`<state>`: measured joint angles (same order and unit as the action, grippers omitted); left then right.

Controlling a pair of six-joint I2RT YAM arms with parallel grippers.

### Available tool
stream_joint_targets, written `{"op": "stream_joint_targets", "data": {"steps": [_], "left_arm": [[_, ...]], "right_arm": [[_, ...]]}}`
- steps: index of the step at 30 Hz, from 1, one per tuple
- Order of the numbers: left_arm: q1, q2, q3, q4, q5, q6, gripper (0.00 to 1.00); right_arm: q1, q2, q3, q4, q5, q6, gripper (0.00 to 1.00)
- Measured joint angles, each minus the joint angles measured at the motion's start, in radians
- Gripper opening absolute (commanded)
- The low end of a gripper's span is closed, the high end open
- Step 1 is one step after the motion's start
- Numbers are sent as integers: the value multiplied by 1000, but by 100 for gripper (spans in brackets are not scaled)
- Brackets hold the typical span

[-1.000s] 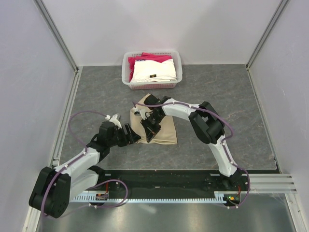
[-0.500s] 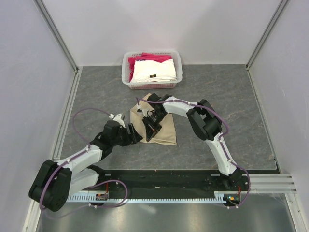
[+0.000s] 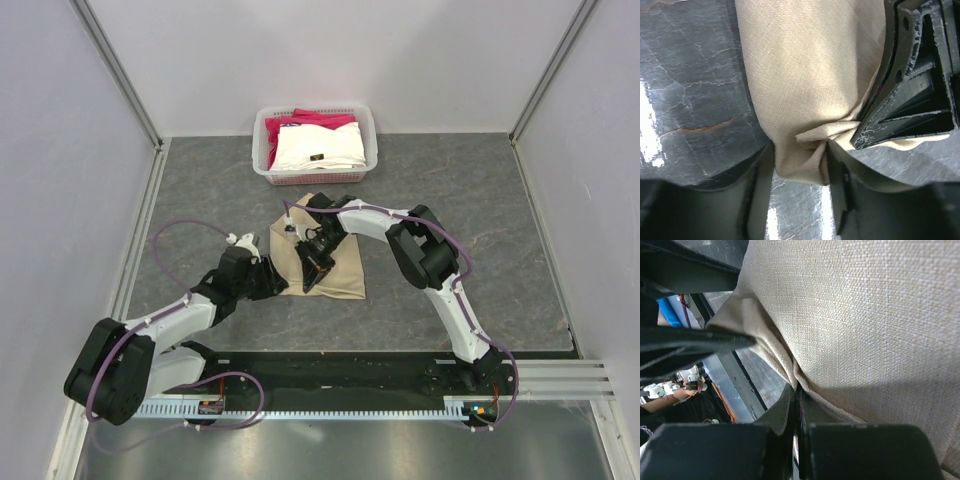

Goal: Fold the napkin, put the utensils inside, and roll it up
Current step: Roll the napkin with the utensil

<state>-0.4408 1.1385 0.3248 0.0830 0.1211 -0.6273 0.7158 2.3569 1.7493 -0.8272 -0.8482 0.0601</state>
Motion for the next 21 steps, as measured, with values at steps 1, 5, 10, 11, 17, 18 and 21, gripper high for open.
{"op": "stream_joint_targets", "data": {"steps": [1, 5, 10, 11, 17, 18, 21], "left_arm": [[0, 3, 0, 0, -2, 0, 38], [0, 13, 4, -13, -25, -2, 24], [0, 24, 15, -34, -40, -6, 5], [0, 32, 21, -38, -41, -8, 2], [-4, 71, 69, -96, -42, -10, 2], [-4, 75, 77, -108, -42, -10, 2], [-4, 81, 95, -140, -42, -10, 2]], "right_arm": [[0, 0, 0, 0, 0, 0, 0], [0, 0, 0, 1, 0, 1, 0], [0, 0, 1, 5, 0, 8, 8], [0, 0, 1, 7, 0, 10, 11], [0, -54, -22, 46, 53, 16, 45], [-1, -79, -37, 62, 67, 15, 49], [-4, -187, -111, 119, 113, 0, 61]]}}
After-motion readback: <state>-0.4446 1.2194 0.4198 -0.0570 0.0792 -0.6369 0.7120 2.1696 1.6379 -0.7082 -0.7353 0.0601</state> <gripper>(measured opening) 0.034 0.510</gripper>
